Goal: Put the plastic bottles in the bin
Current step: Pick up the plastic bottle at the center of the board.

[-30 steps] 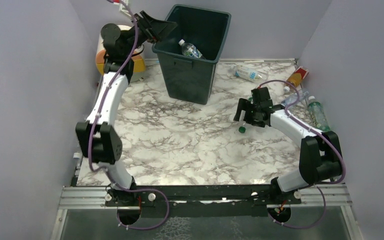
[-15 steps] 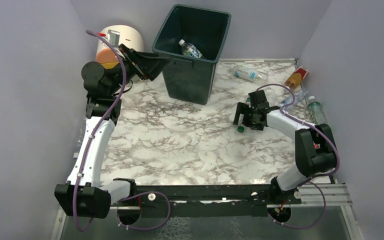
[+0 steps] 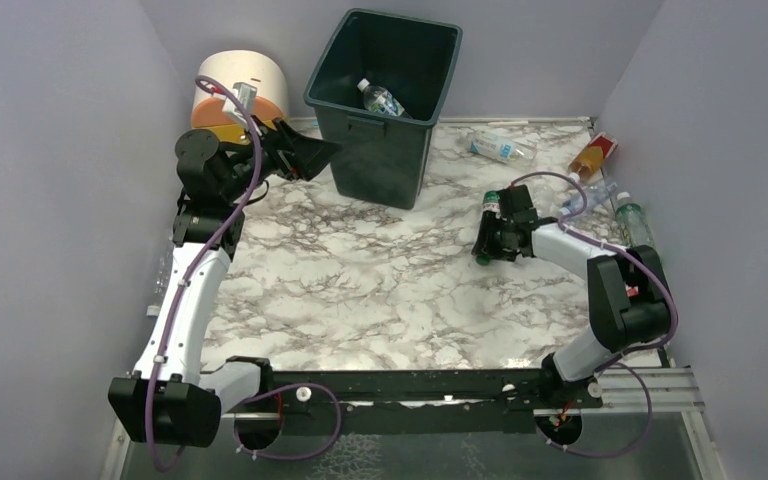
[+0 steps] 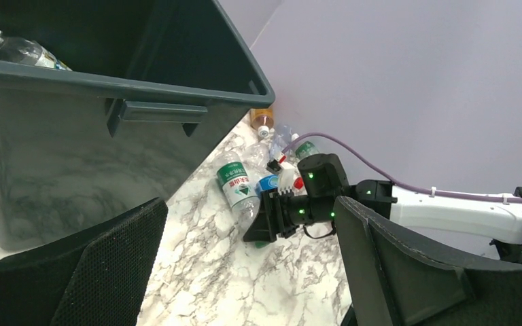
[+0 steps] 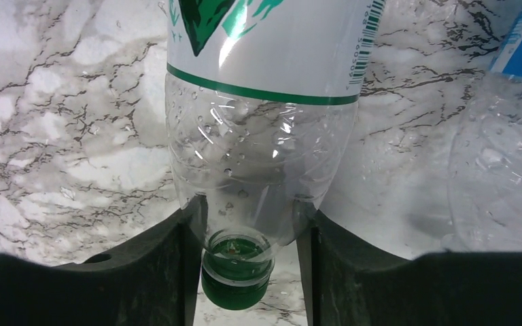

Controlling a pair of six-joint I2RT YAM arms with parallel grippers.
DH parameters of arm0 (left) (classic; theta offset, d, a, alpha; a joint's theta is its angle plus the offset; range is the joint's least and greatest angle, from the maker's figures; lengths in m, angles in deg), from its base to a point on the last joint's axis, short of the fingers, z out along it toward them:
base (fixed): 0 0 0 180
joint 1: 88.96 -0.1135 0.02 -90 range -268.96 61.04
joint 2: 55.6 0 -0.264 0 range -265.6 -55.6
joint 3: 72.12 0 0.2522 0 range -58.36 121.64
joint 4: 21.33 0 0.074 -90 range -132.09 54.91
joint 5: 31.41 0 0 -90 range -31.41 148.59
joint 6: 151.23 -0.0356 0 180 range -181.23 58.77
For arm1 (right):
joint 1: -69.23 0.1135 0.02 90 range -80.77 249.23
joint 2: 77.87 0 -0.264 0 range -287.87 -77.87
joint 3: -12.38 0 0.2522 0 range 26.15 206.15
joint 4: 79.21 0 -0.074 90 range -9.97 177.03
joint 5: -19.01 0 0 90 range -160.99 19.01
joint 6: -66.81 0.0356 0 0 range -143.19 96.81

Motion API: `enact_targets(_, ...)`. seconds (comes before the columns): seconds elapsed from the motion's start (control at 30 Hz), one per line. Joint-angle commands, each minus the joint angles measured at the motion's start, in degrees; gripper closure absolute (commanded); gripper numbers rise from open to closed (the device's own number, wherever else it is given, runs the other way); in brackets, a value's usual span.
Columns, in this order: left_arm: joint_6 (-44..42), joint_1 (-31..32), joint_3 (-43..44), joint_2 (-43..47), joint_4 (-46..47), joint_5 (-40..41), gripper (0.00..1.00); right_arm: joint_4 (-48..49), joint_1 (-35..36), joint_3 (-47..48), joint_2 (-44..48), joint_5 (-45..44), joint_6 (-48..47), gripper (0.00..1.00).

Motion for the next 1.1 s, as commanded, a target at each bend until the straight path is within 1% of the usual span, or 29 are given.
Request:
enact_targets(0.0,-1.27,-0.34,-0.97,0.73,-0.28,0.41,0.01,1.09,-0.35,-1.84,0.84,3.47,-0.22,0.53)
enact_targets(0.4,0.25,-0.34,-3.31,0.96,2.29,-0.48,0.01,0.03,-0.27,-7.29,11.19,13.34,-0.57,0.56)
enact_targets(0.67,2.34,-0.34,-5.42,2.36,3.94,-1.42,0.01,-2.53,1.31,-8.54,13.88,20.40,-2.25,0.56)
enact_targets(0.8,2.87,-0.34,-6.53,3.63,4.12,-1.76,0.01,-3.71,4.16,-9.62,15.49,22.60,-2.26,0.55)
enact_targets(0.87,3.16,-0.34,-7.17,3.92,4.24,-2.15,0.01,-4.42,7.33,-10.09,16.42,22.84,-1.85,0.55)
enact_targets(1.07,4.25,-0.34,-9.35,5.01,5.05,-2.80,0.01,-6.09,17.56,-10.70,18.49,19.61,0.99,0.55)
